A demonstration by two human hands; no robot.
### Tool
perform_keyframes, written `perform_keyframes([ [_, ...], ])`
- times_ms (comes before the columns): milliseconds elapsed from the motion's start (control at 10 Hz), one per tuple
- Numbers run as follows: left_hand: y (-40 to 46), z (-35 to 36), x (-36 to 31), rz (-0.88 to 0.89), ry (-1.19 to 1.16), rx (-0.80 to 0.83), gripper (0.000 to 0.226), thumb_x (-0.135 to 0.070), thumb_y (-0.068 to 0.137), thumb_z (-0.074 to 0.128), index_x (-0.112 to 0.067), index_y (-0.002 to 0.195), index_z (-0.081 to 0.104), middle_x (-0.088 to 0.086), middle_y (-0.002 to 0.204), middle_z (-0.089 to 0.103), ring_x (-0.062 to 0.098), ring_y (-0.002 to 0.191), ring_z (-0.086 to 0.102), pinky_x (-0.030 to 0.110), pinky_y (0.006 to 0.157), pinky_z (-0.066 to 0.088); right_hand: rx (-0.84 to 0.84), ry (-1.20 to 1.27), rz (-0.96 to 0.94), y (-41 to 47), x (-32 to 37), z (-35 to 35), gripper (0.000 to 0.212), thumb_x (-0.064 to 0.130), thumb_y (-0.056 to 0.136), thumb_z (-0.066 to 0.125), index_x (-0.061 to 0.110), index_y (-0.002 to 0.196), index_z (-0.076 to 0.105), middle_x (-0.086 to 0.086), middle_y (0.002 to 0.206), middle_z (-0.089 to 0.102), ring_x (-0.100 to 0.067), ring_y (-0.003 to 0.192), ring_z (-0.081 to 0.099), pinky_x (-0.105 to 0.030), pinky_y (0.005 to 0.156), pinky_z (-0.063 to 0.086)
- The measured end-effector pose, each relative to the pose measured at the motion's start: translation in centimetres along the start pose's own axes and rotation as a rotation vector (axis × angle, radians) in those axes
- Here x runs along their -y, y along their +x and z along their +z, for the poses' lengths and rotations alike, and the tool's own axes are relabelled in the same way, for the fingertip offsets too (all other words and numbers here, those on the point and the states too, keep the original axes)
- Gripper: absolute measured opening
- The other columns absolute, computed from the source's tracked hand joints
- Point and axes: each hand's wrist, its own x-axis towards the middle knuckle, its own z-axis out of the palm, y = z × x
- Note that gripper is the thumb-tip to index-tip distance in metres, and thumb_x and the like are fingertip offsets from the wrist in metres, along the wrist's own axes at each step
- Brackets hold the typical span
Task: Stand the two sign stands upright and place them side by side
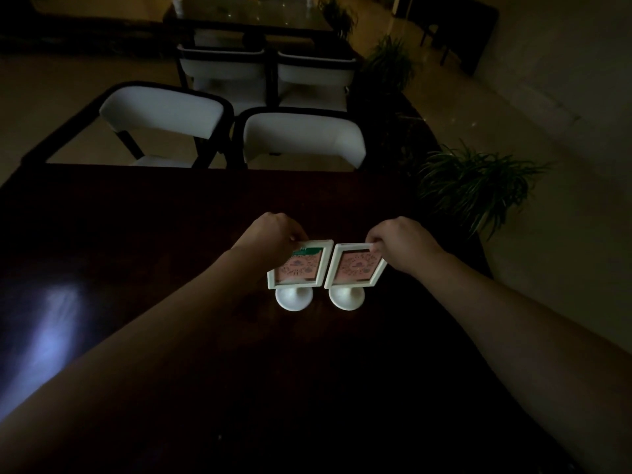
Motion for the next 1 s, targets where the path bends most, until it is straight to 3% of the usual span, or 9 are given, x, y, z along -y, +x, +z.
perform_keyframes([
  [600,-1.1,-0.5,-1.1,-0.027,0.023,0.015,0.021,-0.016,0.094,0.061,-0.021,0.113,0.07,-0.001,0.11,0.071,0.01,0.089,0.062,0.016,0.058,0.045,0.002,-0.009,0.049,-0.4,-0.2,0.3,0.024,0.022,0.09,0.064,0.022,0.112,0.073,-0.005,0.106,0.072,-0.023,0.096,0.064,-0.04,0.083,0.053],
  [800,-1.5,-0.7,-1.2,-0.052,0.002,0.011,0.027,-0.015,0.091,0.065,-0.022,0.117,0.069,0.0,0.114,0.071,0.016,0.1,0.065,0.029,0.075,0.057,0.035,0.024,0.068,-0.6,-0.4,0.5,0.049,0.028,0.086,0.073,0.02,0.133,0.06,-0.006,0.127,0.065,-0.026,0.116,0.058,-0.042,0.095,0.048],
  [900,-1.9,-0.8,-0.9,-0.073,-0.038,0.008,0.058,-0.022,0.081,0.078,-0.024,0.134,0.056,-0.002,0.128,0.065,0.018,0.113,0.062,0.033,0.087,0.053,0.017,0.042,0.028,-1.2,0.0,0.6,0.065,0.033,0.081,0.078,0.02,0.139,0.052,-0.006,0.136,0.057,-0.027,0.121,0.055,-0.044,0.097,0.047],
  [1000,-3.2,-1.2,0.0,-0.063,-0.044,-0.052,0.073,-0.035,0.076,0.082,-0.026,0.14,0.048,-0.001,0.136,0.057,0.02,0.115,0.058,0.035,0.086,0.052,-0.044,0.081,0.046,-2.0,0.8,0.3,0.069,0.035,0.082,0.077,0.022,0.142,0.047,-0.005,0.139,0.054,-0.026,0.122,0.053,-0.044,0.096,0.047],
])
